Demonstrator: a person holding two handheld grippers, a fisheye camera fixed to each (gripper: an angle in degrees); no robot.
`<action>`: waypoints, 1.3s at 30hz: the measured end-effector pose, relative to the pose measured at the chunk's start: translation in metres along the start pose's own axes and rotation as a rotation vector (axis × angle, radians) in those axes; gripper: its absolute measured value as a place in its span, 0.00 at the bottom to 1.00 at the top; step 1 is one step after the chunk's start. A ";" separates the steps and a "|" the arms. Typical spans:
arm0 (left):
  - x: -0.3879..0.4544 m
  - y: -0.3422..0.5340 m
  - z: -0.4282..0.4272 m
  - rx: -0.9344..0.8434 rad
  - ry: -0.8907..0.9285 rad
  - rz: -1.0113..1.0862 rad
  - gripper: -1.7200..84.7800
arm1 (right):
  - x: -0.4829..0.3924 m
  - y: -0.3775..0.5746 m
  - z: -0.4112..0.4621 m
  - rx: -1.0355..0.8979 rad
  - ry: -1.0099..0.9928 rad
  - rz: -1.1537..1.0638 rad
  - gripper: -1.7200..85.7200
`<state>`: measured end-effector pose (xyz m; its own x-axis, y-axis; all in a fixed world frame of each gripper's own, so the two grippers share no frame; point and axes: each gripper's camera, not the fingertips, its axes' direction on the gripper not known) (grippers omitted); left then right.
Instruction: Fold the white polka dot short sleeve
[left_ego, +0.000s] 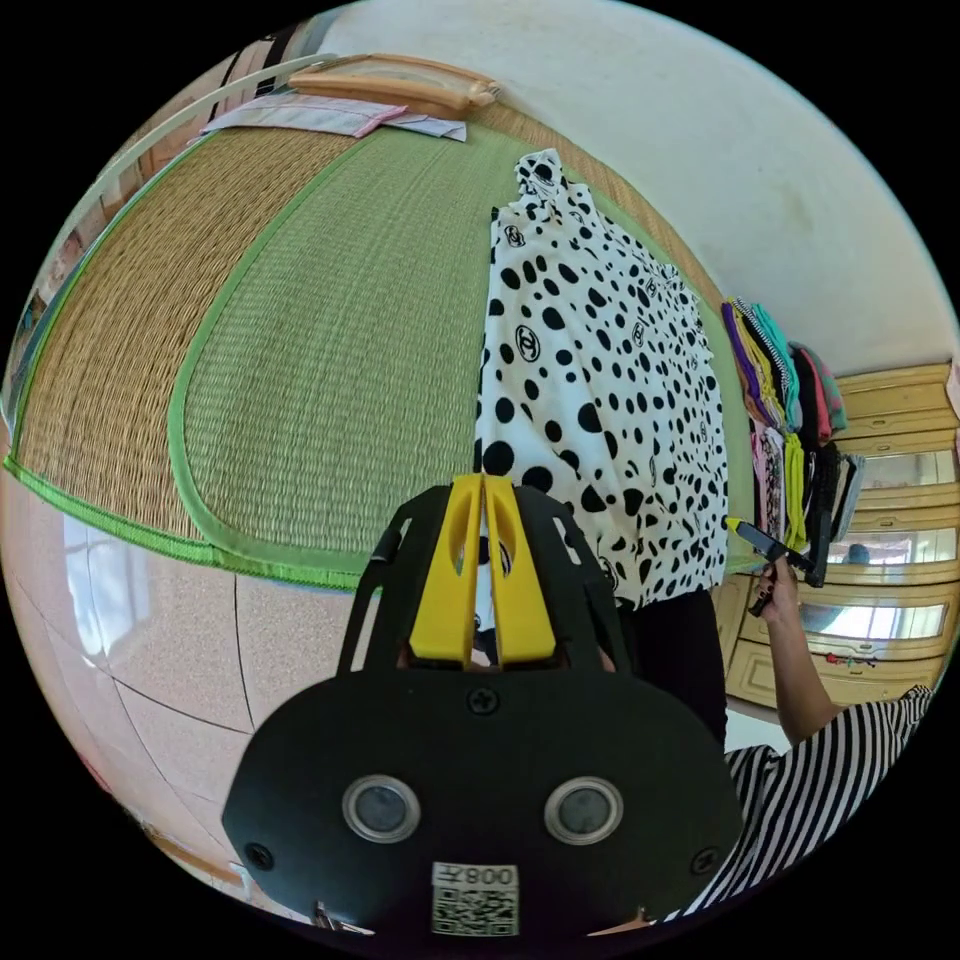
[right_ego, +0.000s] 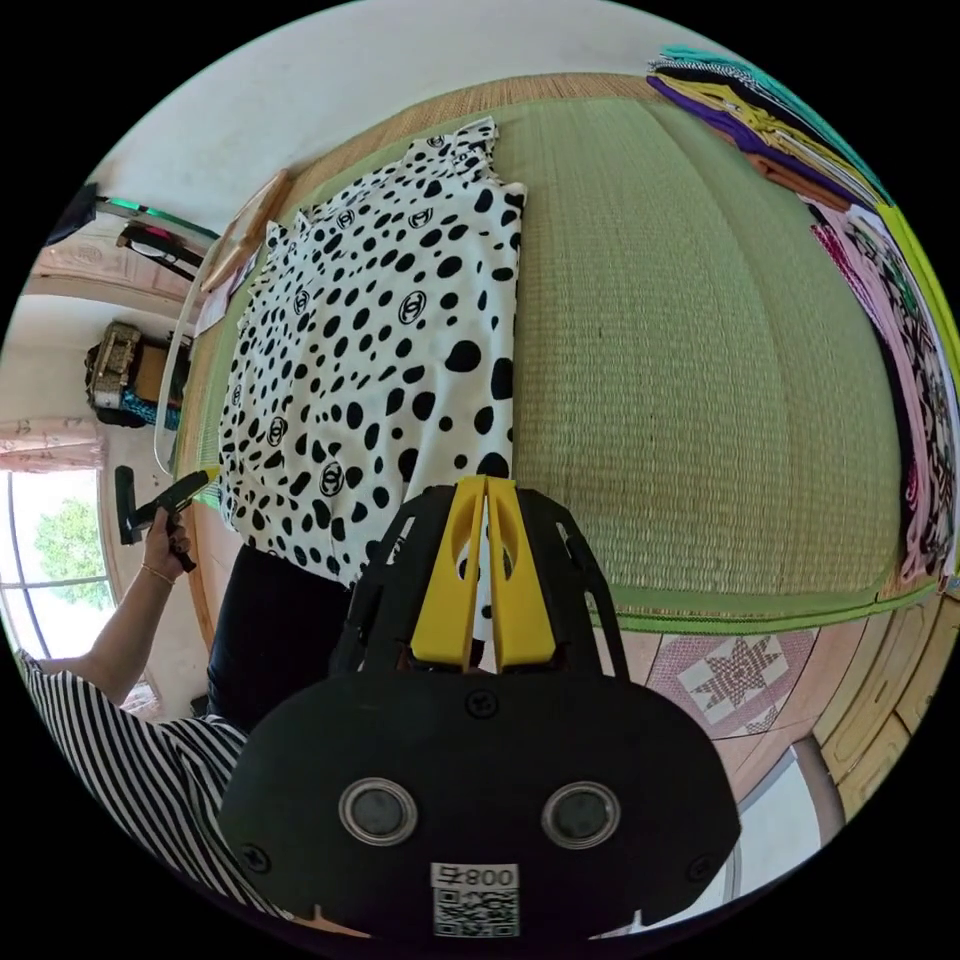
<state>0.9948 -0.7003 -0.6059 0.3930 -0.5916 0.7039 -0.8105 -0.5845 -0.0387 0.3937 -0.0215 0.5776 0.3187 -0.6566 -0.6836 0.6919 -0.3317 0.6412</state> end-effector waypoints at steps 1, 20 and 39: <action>-0.001 0.006 0.001 0.004 -0.013 0.002 0.04 | 0.001 0.003 0.003 -0.013 -0.003 0.007 0.03; -0.051 0.044 0.056 0.041 0.080 -0.095 0.04 | 0.019 0.003 0.023 0.003 0.029 0.064 0.03; -0.070 0.146 0.108 0.008 0.109 -0.118 0.05 | 0.055 0.091 0.029 0.042 -0.082 0.143 0.07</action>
<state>0.8959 -0.8039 -0.7379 0.4358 -0.4547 0.7768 -0.7574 -0.6514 0.0436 0.4553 -0.1077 0.6082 0.3566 -0.7518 -0.5547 0.6150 -0.2580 0.7451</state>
